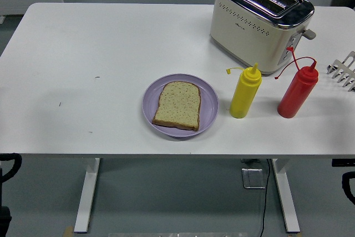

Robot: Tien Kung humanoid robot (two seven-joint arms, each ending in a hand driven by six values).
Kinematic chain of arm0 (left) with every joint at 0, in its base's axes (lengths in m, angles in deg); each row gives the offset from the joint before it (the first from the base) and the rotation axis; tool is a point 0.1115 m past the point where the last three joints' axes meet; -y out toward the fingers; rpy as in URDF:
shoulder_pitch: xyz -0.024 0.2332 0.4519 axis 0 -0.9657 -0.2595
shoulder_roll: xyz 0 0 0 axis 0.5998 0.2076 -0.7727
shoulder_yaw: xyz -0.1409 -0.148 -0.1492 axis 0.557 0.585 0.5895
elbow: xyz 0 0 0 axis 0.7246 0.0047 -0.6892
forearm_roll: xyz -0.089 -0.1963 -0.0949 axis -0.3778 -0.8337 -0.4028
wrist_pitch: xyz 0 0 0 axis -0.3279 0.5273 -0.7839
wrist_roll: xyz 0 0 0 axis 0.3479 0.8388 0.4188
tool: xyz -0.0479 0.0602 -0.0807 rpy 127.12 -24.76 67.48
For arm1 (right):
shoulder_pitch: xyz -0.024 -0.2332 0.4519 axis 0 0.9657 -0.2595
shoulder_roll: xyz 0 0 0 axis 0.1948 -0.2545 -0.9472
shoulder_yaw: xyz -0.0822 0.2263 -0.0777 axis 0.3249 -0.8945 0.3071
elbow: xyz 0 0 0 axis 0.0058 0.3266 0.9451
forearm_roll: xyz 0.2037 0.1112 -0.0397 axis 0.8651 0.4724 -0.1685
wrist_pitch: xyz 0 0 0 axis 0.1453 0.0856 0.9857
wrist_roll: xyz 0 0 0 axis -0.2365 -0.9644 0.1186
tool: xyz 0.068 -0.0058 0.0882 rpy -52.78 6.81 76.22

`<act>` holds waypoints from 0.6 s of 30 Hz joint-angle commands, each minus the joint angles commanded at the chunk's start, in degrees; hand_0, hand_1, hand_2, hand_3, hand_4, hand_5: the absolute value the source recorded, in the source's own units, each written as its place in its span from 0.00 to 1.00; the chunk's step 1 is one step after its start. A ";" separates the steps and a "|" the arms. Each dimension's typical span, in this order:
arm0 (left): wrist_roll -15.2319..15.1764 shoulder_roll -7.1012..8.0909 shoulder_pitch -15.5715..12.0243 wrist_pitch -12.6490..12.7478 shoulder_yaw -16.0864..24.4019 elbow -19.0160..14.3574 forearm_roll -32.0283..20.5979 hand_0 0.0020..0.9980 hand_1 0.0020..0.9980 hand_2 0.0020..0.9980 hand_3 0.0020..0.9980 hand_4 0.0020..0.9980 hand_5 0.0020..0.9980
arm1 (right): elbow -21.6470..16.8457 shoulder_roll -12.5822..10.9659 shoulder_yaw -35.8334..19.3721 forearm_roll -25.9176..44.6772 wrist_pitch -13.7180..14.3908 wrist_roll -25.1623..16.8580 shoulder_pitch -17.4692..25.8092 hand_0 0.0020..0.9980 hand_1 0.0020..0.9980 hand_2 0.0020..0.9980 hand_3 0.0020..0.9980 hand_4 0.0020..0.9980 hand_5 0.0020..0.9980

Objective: Pick up the cup,pour liquid into bread,place the cup on the desk

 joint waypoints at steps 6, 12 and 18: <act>0.02 0.01 0.05 0.00 -0.10 0.01 0.00 0.72 0.74 0.73 0.67 0.64 1.00 | 1.76 0.55 -1.62 -0.31 0.11 0.70 -0.84 0.78 0.74 0.75 0.77 0.66 0.56; 0.03 0.03 0.03 0.01 -0.18 0.01 0.00 0.72 0.74 0.73 0.67 0.64 1.00 | 3.04 1.08 -2.73 -0.69 0.26 1.24 -0.88 0.78 0.73 0.75 0.76 0.65 0.57; 0.05 0.05 -0.05 0.01 -0.29 0.02 0.02 0.72 0.74 0.73 0.67 0.64 1.00 | 3.42 1.23 -3.08 -0.88 0.14 1.38 -0.82 0.77 0.73 0.74 0.76 0.64 0.57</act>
